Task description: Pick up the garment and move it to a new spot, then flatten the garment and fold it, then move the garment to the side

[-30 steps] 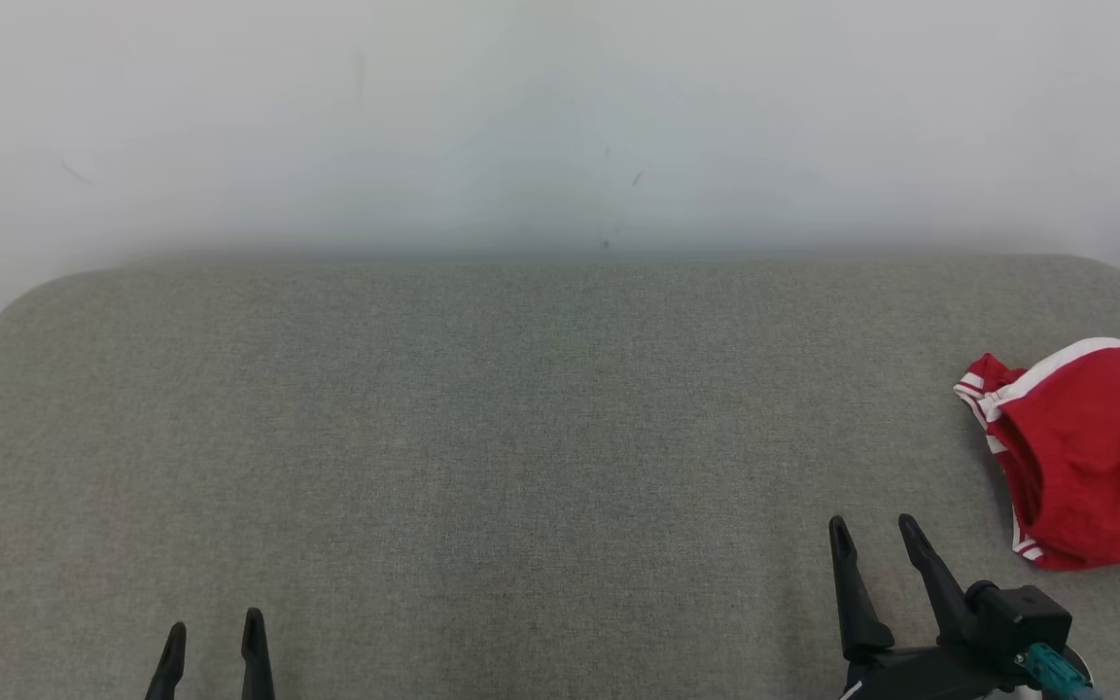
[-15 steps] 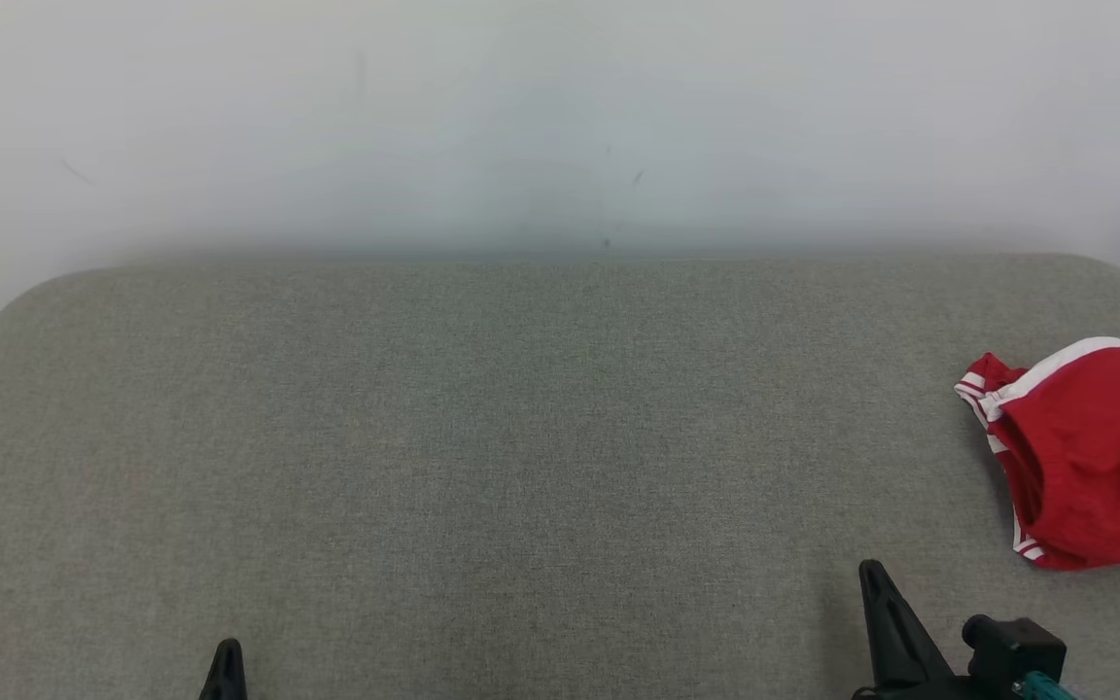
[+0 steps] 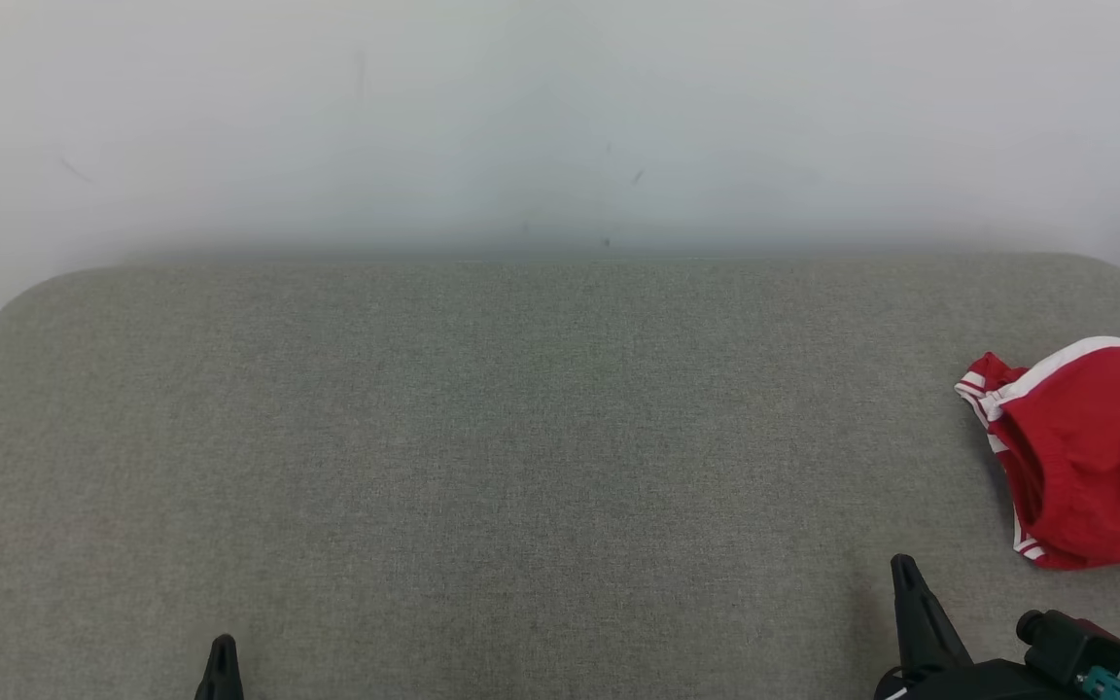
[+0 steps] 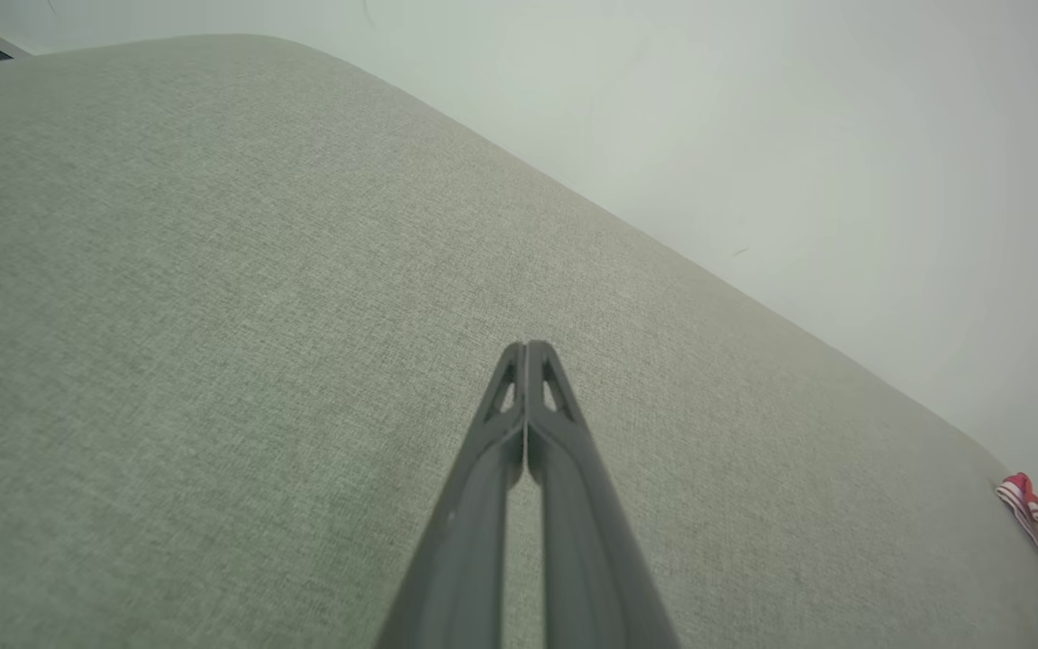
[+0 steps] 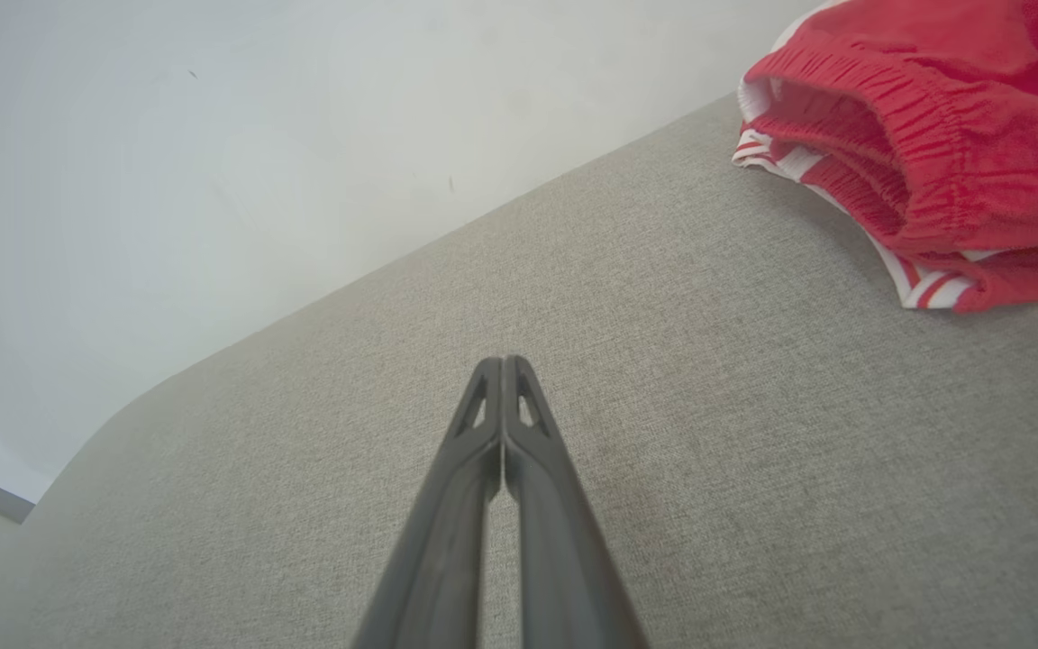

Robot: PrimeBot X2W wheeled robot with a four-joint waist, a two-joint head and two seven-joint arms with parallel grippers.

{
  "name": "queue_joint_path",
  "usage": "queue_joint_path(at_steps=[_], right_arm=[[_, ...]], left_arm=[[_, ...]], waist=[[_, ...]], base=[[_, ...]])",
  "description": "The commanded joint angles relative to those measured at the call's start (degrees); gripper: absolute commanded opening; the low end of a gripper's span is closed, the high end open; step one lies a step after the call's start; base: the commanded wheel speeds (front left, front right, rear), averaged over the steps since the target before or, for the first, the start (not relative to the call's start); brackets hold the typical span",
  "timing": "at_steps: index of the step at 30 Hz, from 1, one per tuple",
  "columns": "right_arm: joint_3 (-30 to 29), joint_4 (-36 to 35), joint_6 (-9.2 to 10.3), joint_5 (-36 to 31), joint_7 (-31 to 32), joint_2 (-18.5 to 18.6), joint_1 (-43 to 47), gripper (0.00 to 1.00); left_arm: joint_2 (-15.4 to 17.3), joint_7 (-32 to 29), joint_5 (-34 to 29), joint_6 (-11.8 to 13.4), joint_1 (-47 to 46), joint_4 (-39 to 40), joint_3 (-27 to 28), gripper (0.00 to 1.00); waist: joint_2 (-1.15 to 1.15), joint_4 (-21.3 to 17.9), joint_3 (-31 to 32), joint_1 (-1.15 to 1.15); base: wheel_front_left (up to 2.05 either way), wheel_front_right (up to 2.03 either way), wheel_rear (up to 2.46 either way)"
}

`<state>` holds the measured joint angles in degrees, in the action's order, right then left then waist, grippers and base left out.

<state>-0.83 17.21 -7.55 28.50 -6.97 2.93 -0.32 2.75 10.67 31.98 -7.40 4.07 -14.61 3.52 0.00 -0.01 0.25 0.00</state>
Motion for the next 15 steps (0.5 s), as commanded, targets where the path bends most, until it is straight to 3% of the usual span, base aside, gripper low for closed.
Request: queue_joint_path(at_steps=[1,15], right_arm=[[-0.5,-1.4,0.02,2.7,0.6,0.0,-1.0,0.0],[-2.4,-2.7,0.03,14.9,3.5,0.0,-1.1,0.0]], left_arm=[[0.2,-0.5,2.5,0.0,-1.9,0.9,-0.1,0.0],[0.2,-3.4,14.1,0.0,-3.5,1.0,-0.5,0.0]], waist=[[0.0,0.0,0.0,0.0],[0.0,0.0,-0.1,0.0]], base=[[0.0,0.0,0.0],[0.0,0.0,0.0]])
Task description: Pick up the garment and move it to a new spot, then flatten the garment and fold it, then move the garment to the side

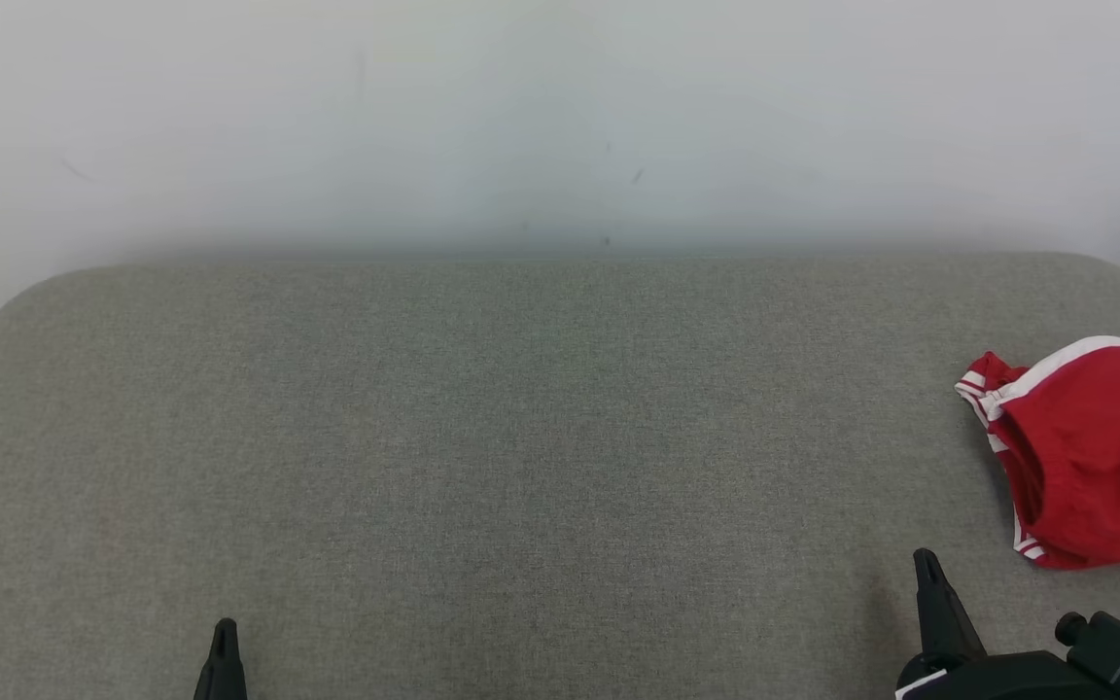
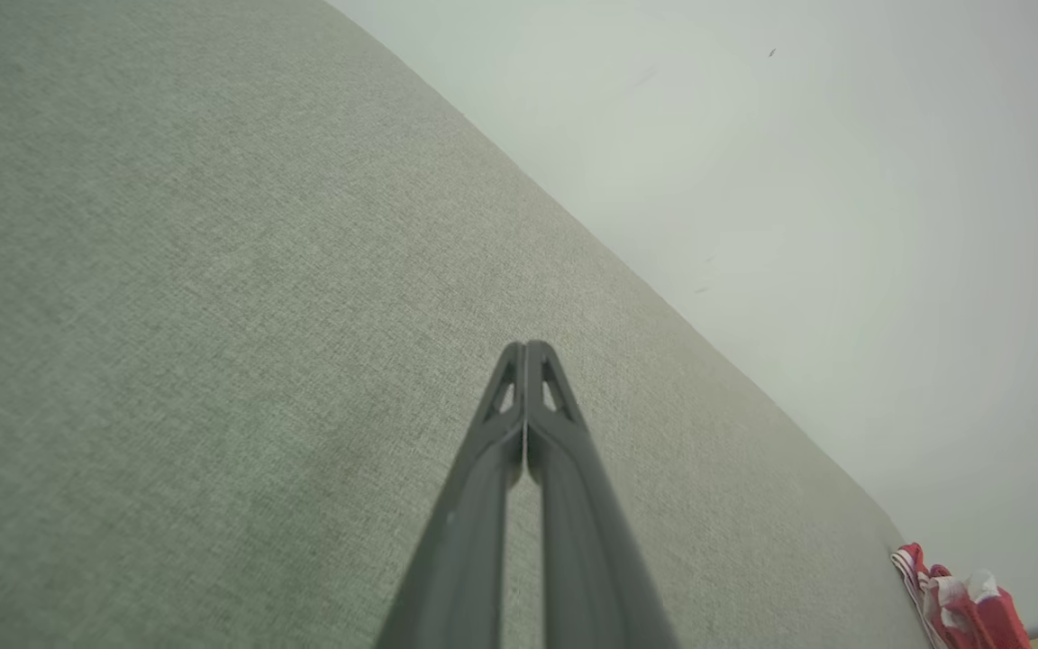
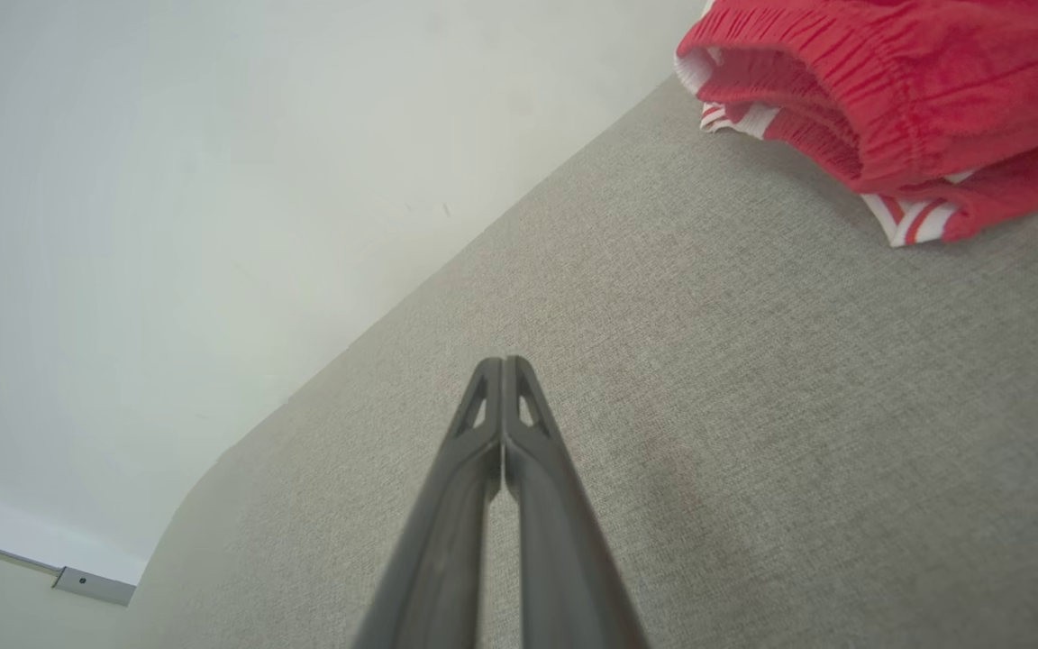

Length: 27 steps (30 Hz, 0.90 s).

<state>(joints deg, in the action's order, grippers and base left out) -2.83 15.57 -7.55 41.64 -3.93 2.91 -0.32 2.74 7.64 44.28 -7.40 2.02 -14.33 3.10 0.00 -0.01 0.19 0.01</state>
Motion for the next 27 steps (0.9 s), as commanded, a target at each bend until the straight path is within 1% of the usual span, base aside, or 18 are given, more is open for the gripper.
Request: queue_joint_path(at_steps=[1,27], right_arm=[[-0.5,-1.2,0.03,2.5,0.6,0.0,-1.1,0.0],[-3.2,-3.1,0.05,20.0,4.9,0.0,-1.2,0.0]], left_arm=[[0.2,-0.6,2.5,0.0,-1.6,0.7,-0.1,0.0],[0.2,-4.8,19.1,-0.1,-4.0,1.0,-0.5,0.0]], waist=[[0.0,0.0,0.0,0.0],[0.0,0.0,-0.1,-0.01]], base=[[0.0,0.0,0.0],[0.0,0.0,0.0]])
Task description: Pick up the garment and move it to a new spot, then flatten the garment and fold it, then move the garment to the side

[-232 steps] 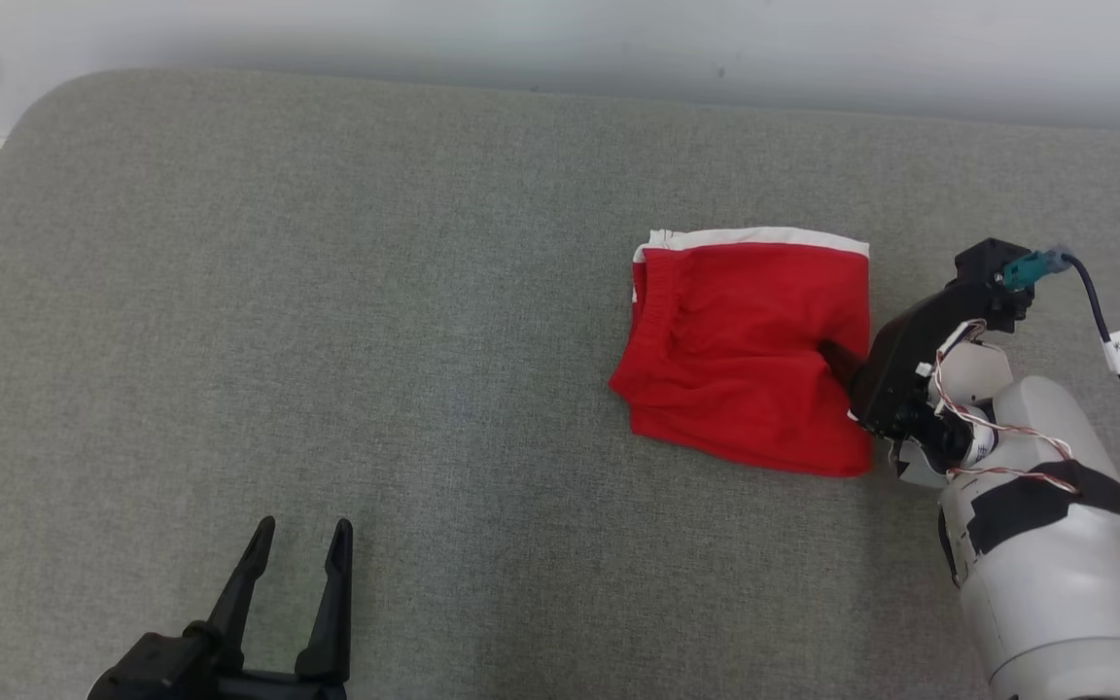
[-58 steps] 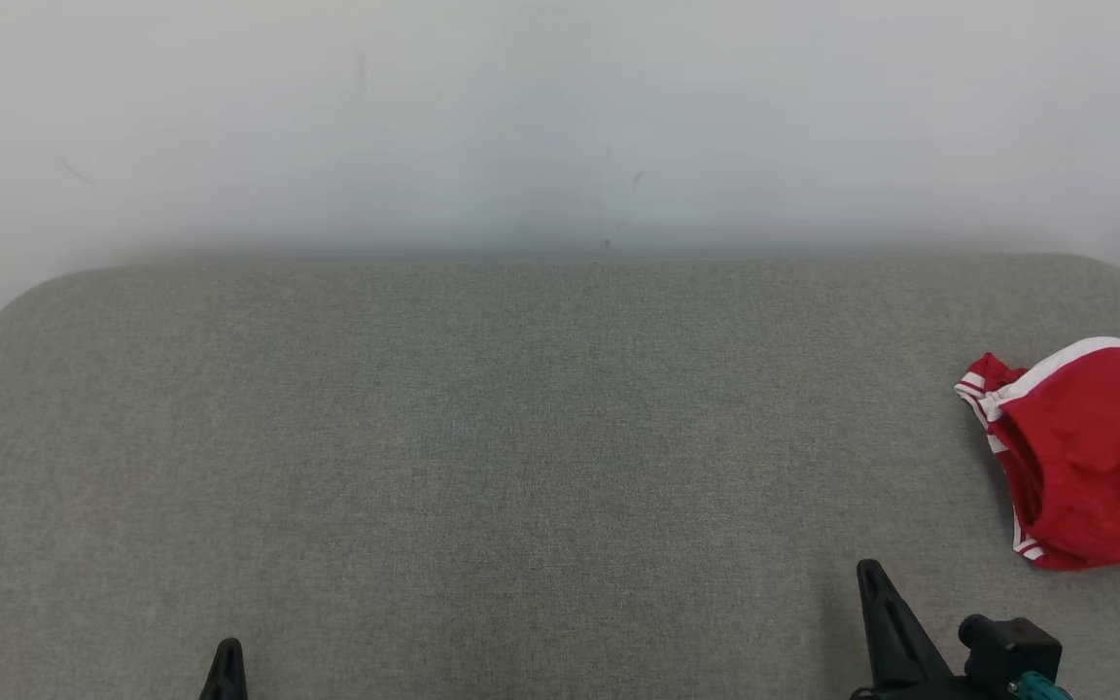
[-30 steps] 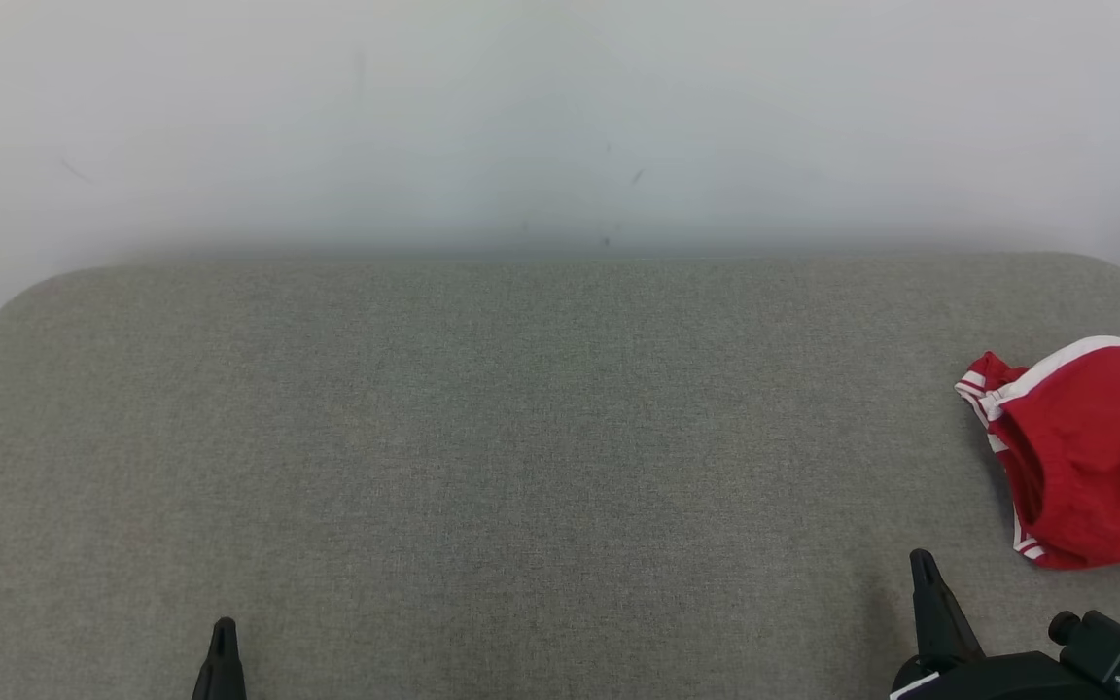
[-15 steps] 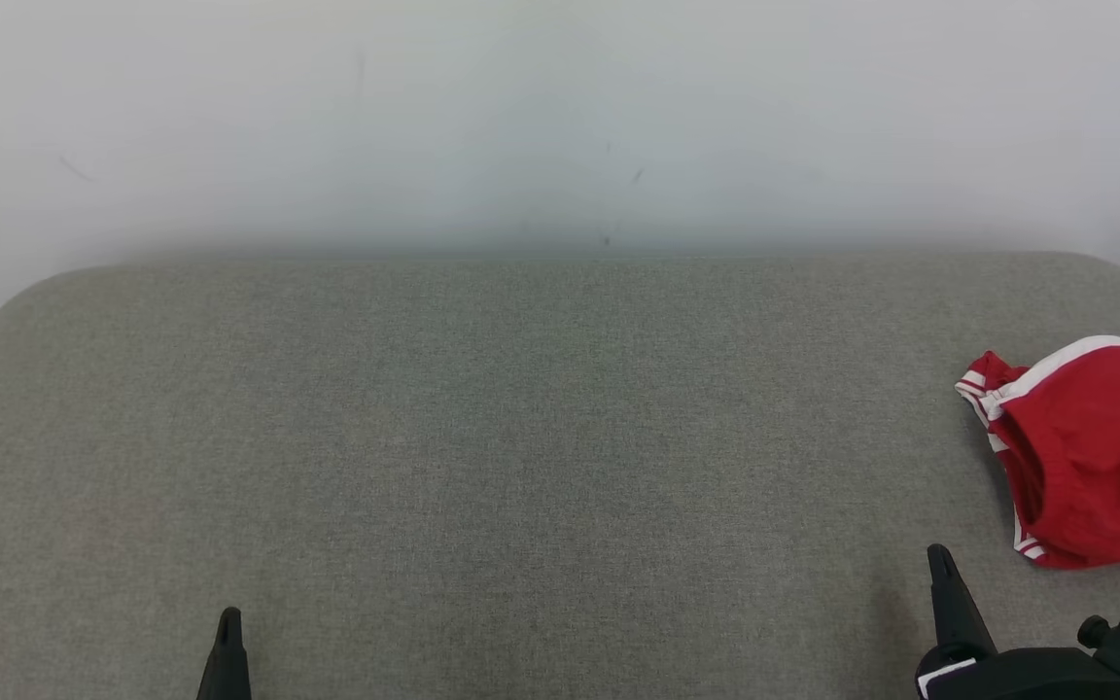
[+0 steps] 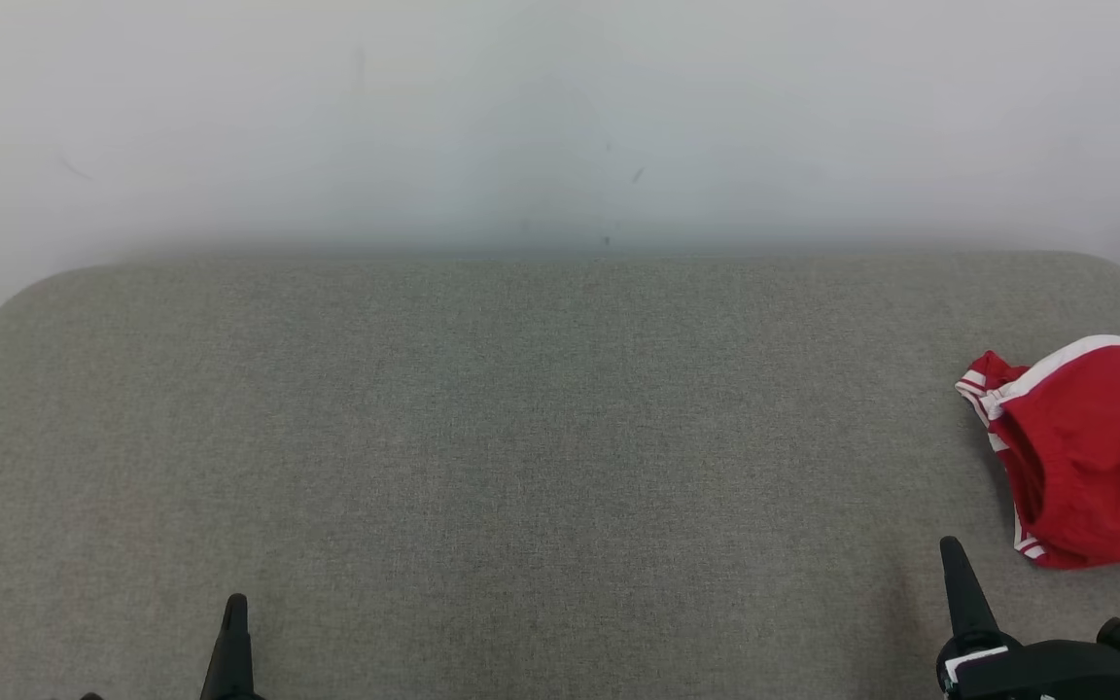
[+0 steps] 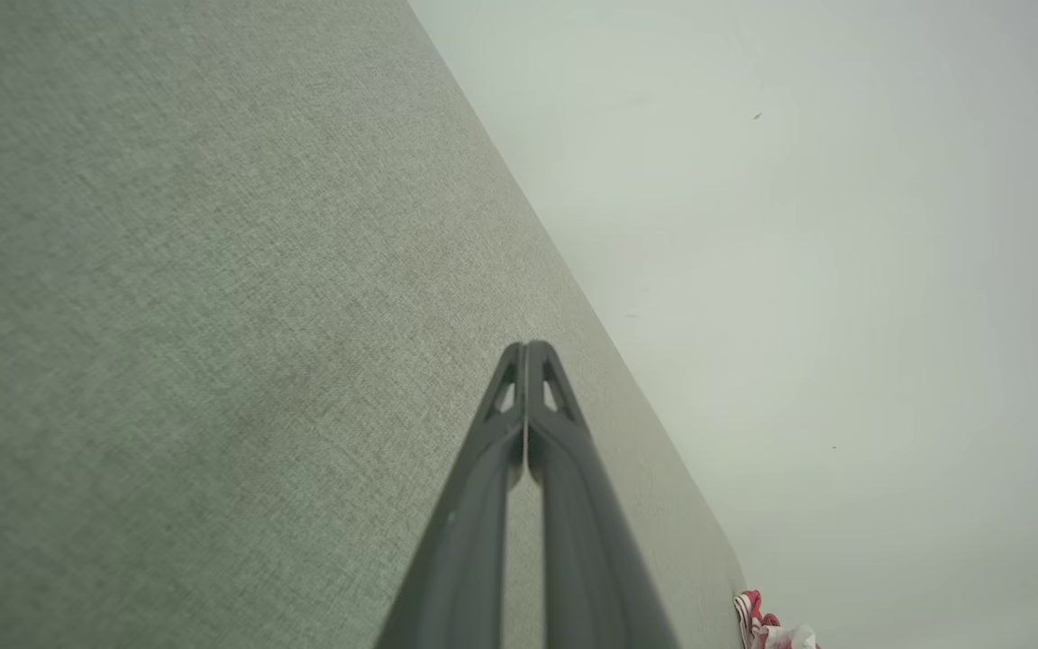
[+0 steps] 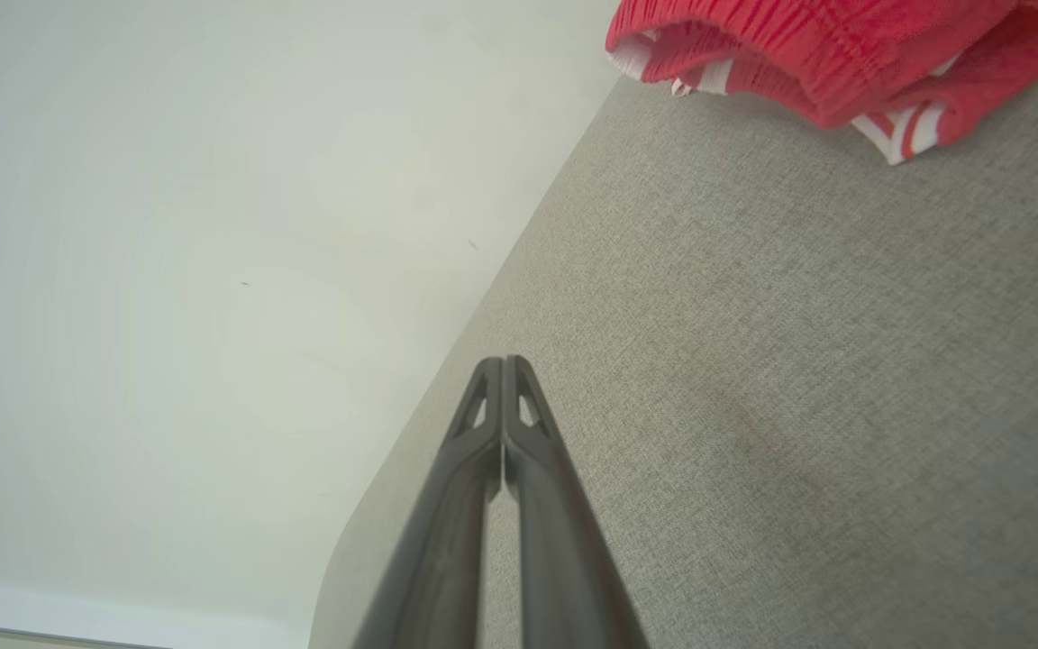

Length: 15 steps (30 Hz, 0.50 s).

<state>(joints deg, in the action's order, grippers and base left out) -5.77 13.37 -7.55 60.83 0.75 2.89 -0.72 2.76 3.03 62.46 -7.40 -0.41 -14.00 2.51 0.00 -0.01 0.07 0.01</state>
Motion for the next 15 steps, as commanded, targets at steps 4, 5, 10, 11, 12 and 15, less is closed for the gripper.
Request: queue_joint_path(at_steps=[4,5,10,11,12,15], right_arm=[[-0.7,-1.1,0.06,3.3,0.8,0.0,-0.7,0.0],[-0.7,-1.2,0.06,3.9,0.9,0.0,-0.7,0.0],[-1.2,-1.4,0.06,6.8,1.6,0.0,-0.7,0.0],[-1.3,-1.5,0.07,7.3,1.8,0.0,-0.7,0.0],[-1.4,-1.5,0.07,7.9,1.9,0.0,-0.8,0.0],[-1.6,-1.7,0.07,9.6,2.3,0.0,-0.8,0.0]], left_arm=[[0.2,-0.7,3.2,-0.1,-1.8,0.7,0.0,0.0],[0.2,-0.9,3.9,-0.1,-1.8,0.7,0.0,0.0],[0.2,-1.6,6.6,-0.1,-2.3,0.7,-0.1,0.0],[0.2,-1.7,7.1,-0.1,-2.4,0.7,-0.1,0.0],[0.2,-1.8,7.7,-0.1,-2.4,0.7,-0.1,0.0],[0.2,-2.2,9.1,-0.1,-2.7,0.8,-0.2,0.0]], waist=[[0.0,0.0,0.0,0.0],[0.0,0.0,0.0,0.0],[0.0,0.0,0.0,0.0],[0.0,0.0,0.0,0.0],[0.0,0.0,-0.1,0.0],[0.0,0.0,-0.1,0.0]], base=[[0.0,0.0,0.0],[0.0,0.0,0.0],[0.0,0.0,0.0],[0.0,0.0,0.0],[0.0,0.0,0.0],[0.0,0.0,0.0]])
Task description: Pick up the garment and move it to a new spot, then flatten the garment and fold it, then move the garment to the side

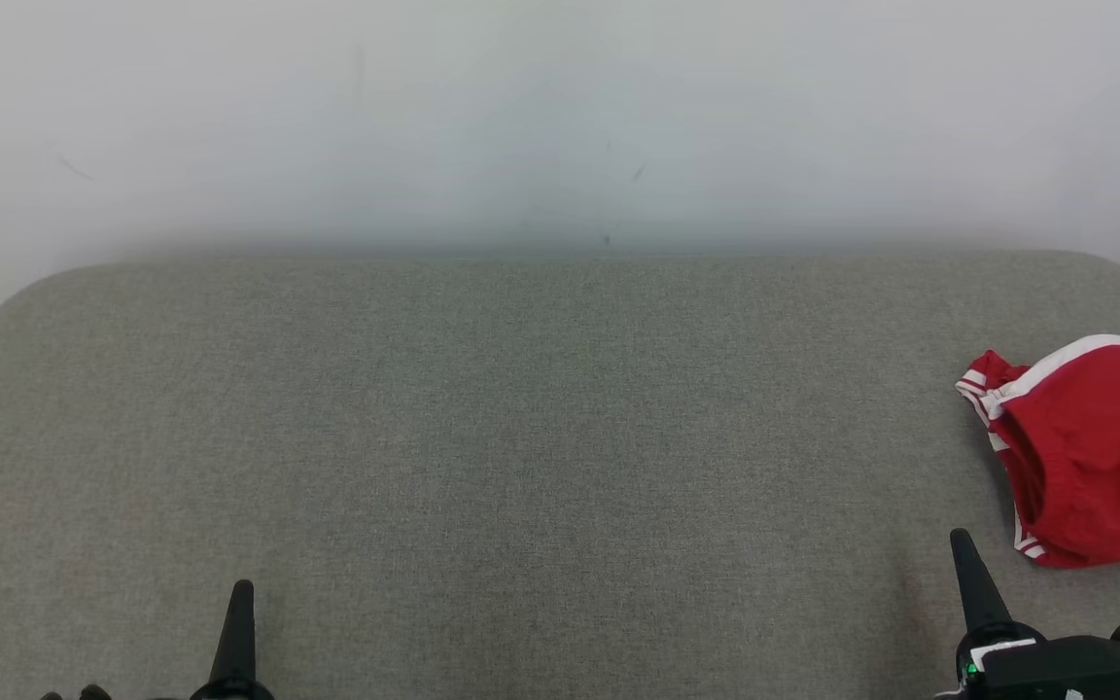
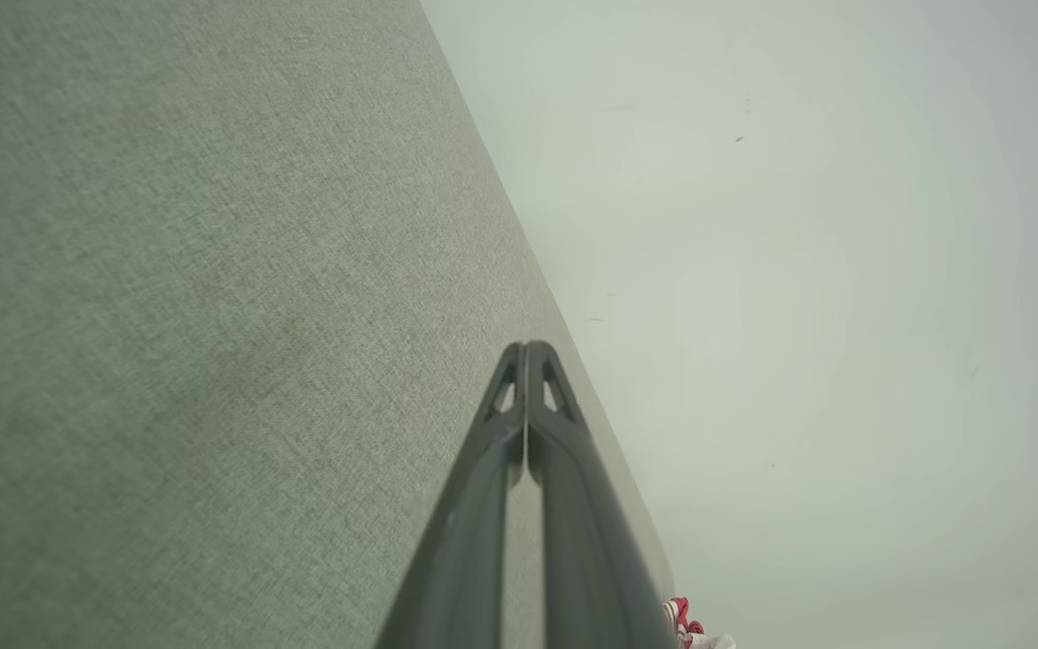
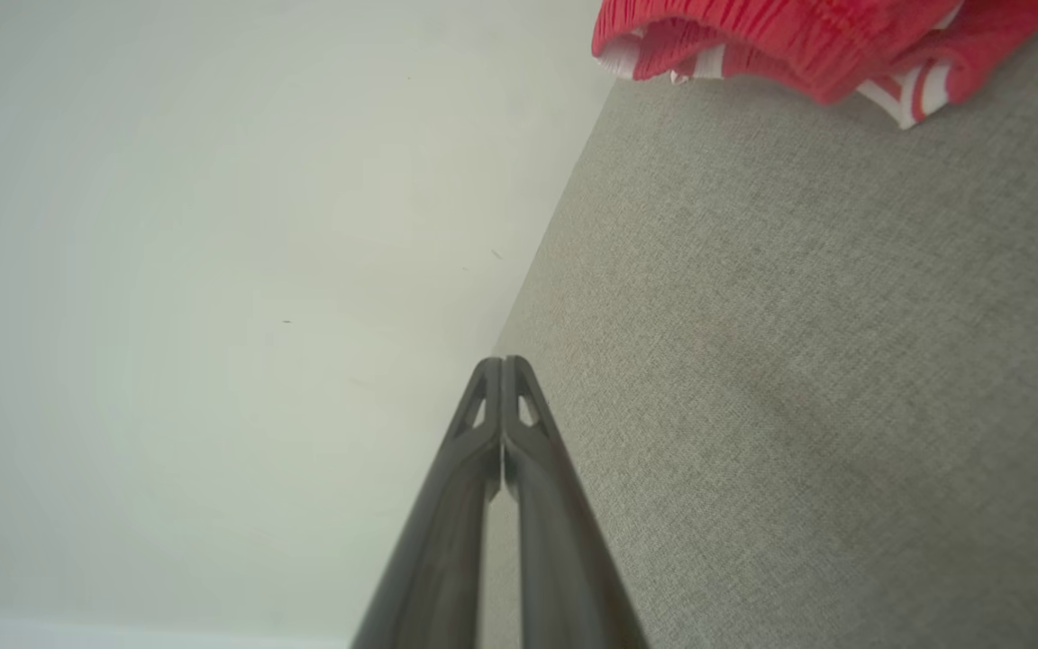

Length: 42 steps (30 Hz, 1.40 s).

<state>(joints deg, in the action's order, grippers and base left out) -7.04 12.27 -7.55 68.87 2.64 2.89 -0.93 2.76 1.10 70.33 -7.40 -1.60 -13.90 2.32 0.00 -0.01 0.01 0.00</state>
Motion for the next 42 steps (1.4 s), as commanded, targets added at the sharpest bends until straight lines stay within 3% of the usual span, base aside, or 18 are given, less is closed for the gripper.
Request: queue_joint_path(at_steps=[1,42], right_arm=[[-0.5,-0.7,0.07,2.1,0.5,0.0,-0.6,0.0],[-3.3,-2.7,0.1,20.6,5.0,0.0,-0.6,0.0]], left_arm=[[0.2,-0.5,1.8,-0.1,-1.6,0.7,0.0,0.0],[0.2,-4.9,19.5,-0.1,-3.8,0.8,-0.6,0.0]], waist=[[0.0,0.0,0.0,0.0],[0.0,0.0,-0.2,0.0]], base=[[0.0,0.0,0.0],[0.0,0.0,0.0]])
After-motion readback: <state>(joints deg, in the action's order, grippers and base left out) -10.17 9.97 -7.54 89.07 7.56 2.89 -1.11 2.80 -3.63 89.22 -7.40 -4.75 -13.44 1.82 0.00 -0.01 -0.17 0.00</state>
